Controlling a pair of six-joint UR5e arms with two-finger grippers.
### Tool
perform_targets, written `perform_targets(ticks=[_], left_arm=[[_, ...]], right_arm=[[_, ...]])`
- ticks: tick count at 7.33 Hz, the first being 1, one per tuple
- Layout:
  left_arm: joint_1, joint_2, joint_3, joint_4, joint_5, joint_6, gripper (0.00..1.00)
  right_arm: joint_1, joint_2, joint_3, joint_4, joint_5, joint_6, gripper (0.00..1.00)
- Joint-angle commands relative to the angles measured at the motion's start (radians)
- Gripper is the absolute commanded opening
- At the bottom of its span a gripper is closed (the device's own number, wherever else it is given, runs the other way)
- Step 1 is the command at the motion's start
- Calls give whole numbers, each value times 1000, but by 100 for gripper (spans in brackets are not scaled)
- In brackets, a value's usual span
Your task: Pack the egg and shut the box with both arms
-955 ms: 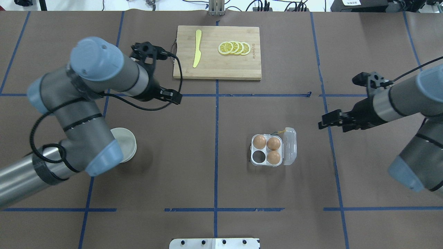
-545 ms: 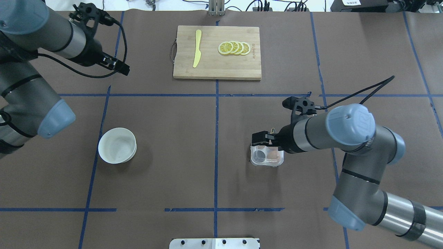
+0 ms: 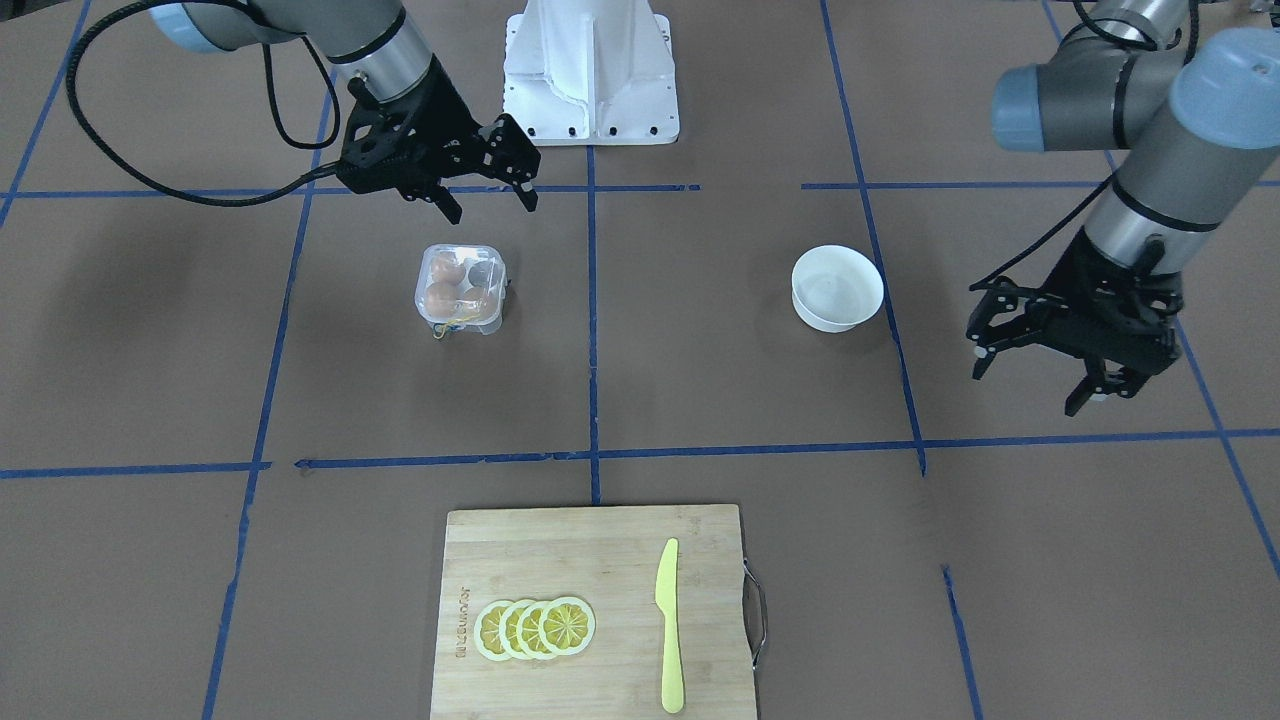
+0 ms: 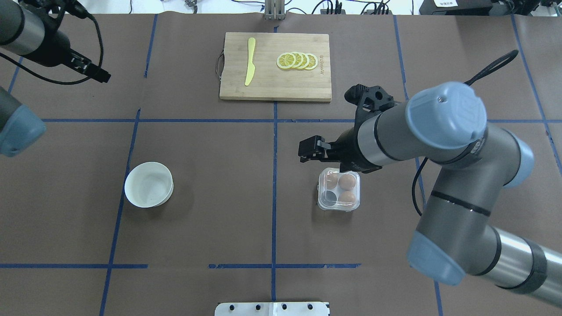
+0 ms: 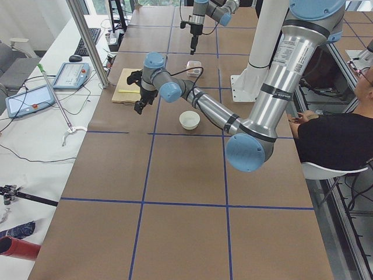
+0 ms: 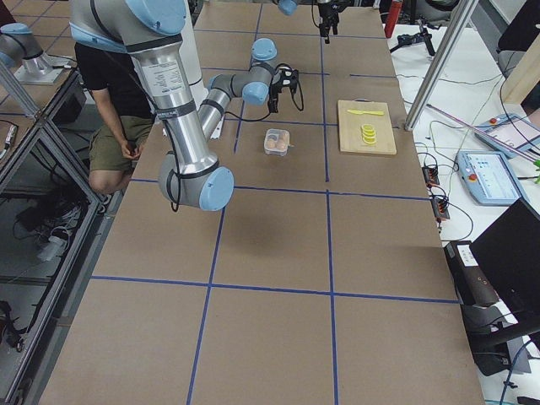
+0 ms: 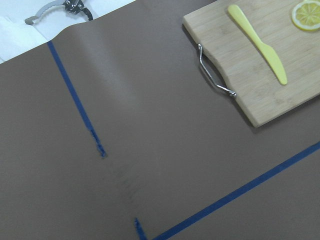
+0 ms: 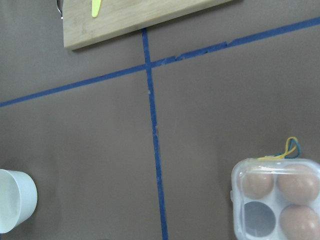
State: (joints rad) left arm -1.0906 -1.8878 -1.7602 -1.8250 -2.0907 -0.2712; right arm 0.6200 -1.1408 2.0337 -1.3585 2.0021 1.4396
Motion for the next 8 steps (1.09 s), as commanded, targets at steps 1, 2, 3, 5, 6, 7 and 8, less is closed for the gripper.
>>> perform_targets(ticks=[1,2,3,5,6,7,8], left_arm=[[-130,172,2,-10,-74,194,91],[-206,212,17,-7,-89,251,93],[-274,245,28,1,-89,265,99],[-440,245,135,13,-89,509,100],[-466,236,149,56,-89,548,100],[-469,251,153,64,-95,550,100],[-469,254,154,96,-144,549,100]], right_arm=[[214,-100,8,-2,238,-145,100],[318,-197,8,1,309,-286,100],[439,-291,6,-1,386,-473,100],[660,-440,-36,-8,469,-827,100],[735,-492,-87,-10,468,-996,100],[797,-516,-154,-22,468,-1148,100],[873,-517,-205,-115,455,-1300,100]])
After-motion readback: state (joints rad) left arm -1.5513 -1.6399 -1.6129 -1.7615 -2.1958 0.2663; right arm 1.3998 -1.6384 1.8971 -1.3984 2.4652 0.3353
